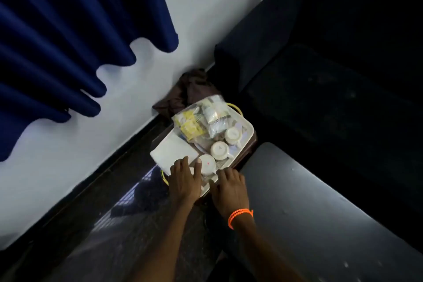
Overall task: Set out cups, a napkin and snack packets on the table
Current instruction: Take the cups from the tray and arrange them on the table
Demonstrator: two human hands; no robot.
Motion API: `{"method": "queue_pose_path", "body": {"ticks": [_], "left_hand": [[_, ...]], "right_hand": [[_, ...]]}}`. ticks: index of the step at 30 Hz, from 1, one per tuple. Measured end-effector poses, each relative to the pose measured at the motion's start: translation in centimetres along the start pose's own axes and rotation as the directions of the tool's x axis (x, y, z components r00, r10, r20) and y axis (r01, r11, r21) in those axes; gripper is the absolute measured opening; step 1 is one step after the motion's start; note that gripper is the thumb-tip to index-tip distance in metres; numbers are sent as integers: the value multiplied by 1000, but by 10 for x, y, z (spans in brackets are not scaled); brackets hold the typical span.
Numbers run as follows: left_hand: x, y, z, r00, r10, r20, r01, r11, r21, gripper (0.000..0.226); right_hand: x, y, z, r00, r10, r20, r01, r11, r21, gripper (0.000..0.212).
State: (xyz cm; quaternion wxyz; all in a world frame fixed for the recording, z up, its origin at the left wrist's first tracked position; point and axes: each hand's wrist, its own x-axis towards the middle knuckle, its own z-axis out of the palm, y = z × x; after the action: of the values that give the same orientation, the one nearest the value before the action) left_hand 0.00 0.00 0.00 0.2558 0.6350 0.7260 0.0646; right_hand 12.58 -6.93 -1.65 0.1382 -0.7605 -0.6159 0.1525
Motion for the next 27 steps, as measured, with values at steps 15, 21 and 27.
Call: {"method": "queue_pose_path", "body": {"ticks": [15, 21, 27], "left_hand": [[26, -25, 3, 807, -436, 398, 584, 690, -428, 55], [-7, -21, -9, 745, -418, 521, 667, 500, -552, 33], [-41, 25, 34, 712, -61, 700, 648, 442, -621, 53]], "right_hand": [[-8, -28, 56, 984, 133, 118, -171, 889, 425, 53], [-25, -7, 28, 977, 174, 121, -204, 623, 755, 41], [-59, 58, -3, 754, 340, 563, -564, -106, 819, 45]]}}
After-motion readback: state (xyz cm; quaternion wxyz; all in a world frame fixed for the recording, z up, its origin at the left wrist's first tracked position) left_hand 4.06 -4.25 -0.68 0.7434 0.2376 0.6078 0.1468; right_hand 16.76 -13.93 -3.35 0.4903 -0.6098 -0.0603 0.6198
